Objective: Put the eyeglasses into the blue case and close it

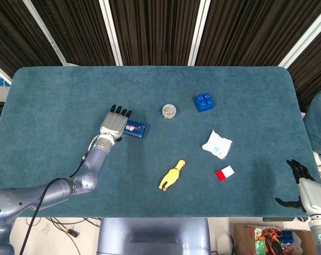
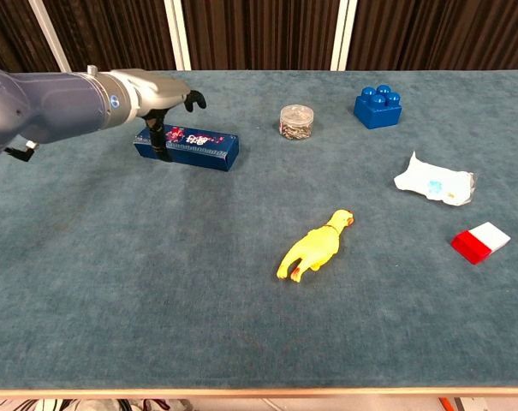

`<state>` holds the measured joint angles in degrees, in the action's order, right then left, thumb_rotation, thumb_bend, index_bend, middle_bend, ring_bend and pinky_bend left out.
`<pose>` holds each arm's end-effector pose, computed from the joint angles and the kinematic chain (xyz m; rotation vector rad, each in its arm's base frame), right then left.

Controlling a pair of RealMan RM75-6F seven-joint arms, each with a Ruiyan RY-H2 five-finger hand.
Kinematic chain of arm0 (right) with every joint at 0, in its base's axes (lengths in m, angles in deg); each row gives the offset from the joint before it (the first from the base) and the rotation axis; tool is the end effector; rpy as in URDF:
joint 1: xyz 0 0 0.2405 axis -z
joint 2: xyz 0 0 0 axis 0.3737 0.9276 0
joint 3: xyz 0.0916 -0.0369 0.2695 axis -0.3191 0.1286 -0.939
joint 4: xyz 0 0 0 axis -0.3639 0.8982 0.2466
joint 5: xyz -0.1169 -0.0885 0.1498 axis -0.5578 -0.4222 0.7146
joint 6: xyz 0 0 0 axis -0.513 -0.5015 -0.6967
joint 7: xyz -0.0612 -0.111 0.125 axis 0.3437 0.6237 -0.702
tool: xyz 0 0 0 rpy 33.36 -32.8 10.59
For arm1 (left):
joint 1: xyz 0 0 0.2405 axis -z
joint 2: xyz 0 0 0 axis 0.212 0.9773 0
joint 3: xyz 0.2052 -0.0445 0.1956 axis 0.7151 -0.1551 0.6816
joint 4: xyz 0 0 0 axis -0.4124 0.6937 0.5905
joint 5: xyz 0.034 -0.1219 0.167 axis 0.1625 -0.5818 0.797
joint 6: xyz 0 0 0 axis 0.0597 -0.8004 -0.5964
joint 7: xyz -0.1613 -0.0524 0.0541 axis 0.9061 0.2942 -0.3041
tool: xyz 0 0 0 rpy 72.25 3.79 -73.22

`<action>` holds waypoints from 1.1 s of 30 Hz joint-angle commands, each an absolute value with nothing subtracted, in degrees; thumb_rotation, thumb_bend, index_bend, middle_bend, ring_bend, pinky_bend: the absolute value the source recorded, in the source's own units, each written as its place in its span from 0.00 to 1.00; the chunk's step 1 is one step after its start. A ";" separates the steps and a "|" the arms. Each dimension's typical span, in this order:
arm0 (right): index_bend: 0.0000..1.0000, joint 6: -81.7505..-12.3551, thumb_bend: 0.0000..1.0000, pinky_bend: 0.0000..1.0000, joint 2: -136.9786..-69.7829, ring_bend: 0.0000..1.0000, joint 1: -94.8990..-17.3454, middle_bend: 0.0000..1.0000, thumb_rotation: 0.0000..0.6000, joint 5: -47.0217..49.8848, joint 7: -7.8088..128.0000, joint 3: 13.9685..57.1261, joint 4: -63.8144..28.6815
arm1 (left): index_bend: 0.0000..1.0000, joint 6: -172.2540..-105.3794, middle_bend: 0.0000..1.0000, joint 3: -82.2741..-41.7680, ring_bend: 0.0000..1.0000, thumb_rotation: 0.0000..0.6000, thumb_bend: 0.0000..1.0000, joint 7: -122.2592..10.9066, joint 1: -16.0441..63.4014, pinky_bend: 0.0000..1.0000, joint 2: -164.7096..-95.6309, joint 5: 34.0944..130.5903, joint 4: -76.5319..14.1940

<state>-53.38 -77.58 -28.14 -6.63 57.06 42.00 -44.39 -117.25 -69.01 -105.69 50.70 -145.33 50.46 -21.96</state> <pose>-0.3642 -0.2168 0.1732 1.2434 -1.2771 0.7524 -0.1142 0.4968 -0.0668 -1.8838 -0.7620 -0.5035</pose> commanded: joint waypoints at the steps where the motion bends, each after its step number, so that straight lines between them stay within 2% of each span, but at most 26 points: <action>1: 0.00 -53.31 0.11 0.21 -77.55 0.04 -28.16 0.00 1.00 -6.56 57.12 42.01 -44.46 | 0.10 -117.24 0.13 -68.40 0.01 1.00 0.19 -104.82 51.43 0.02 -146.43 50.31 -20.55; 11: 0.00 -52.67 0.11 0.21 -77.47 0.04 -28.37 0.00 1.00 -6.31 57.23 42.12 -44.63 | 0.13 -116.43 0.21 -66.62 0.02 1.00 0.28 -103.19 52.97 0.03 -149.35 50.87 -16.28; 21: 0.00 -52.43 0.11 0.21 -77.39 0.04 -28.48 0.00 1.00 -6.19 57.17 42.11 -44.68 | 0.15 -117.83 0.25 -66.39 0.02 1.00 0.28 -102.01 53.22 0.03 -150.11 51.16 -15.34; 33: 0.00 -52.29 0.11 0.21 -77.41 0.04 -28.61 0.00 1.00 -5.81 57.68 42.09 -44.78 | 0.15 -118.49 0.25 -66.50 0.02 1.00 0.28 -101.28 53.34 0.03 -150.06 51.18 -15.67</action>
<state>-52.29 -77.41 -28.60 -5.81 57.68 42.09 -44.78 -118.49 -66.50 -101.29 53.34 -150.07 51.18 -15.65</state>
